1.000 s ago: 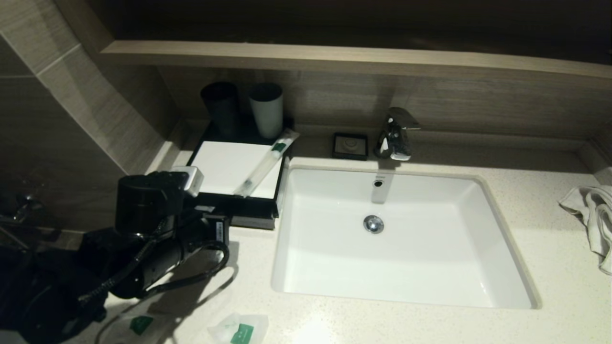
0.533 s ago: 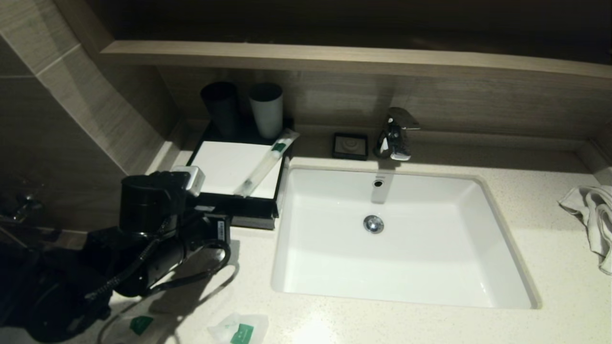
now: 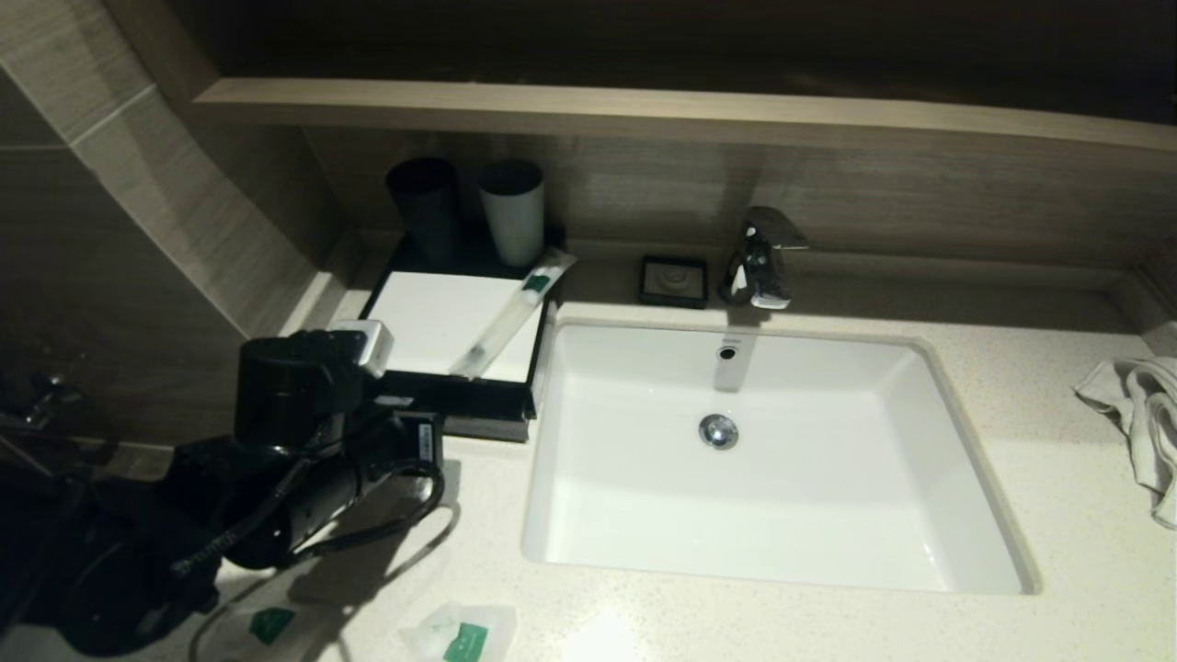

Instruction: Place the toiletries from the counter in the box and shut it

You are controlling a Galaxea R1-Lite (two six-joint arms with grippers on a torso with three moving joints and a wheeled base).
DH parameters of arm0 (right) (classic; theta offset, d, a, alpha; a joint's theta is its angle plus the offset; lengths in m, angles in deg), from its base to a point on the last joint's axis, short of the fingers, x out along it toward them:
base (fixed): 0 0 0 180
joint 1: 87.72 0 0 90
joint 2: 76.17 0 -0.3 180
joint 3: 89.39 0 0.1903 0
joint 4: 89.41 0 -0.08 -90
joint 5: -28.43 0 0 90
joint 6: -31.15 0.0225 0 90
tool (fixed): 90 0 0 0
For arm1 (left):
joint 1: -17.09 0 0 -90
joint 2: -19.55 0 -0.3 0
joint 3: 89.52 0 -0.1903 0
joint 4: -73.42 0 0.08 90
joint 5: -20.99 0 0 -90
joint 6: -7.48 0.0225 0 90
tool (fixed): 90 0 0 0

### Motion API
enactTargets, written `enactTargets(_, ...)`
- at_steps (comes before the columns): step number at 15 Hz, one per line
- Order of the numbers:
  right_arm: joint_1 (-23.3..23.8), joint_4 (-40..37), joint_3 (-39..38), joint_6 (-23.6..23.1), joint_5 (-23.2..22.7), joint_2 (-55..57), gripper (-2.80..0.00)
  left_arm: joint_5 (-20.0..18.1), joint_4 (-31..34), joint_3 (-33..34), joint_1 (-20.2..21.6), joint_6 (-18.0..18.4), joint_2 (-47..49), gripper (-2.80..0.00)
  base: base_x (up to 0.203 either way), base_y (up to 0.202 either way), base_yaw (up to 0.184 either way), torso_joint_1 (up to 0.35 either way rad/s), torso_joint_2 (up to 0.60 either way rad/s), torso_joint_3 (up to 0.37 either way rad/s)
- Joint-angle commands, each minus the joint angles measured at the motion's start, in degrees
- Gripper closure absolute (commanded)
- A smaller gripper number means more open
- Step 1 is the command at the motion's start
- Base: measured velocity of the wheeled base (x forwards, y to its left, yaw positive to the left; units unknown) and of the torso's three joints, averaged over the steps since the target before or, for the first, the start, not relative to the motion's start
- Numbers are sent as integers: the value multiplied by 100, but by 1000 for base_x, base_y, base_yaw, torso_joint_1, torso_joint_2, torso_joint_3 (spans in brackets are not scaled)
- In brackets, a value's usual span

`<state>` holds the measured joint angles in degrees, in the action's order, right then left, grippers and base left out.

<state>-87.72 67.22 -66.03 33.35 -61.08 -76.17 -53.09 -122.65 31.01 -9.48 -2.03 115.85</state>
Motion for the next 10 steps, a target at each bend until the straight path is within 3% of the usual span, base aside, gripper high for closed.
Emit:
enactTargets(1, 0, 0, -7, 0, -5, 0, 0, 8, -20, -19, 2, -34, 11, 0, 0, 0, 0, 0, 0, 0)
enactTargets(10, 0, 0, -8, 0, -2, 0, 0, 8, -20, -72, 8, -30, 116, 0, 0, 0, 0, 0, 0, 0)
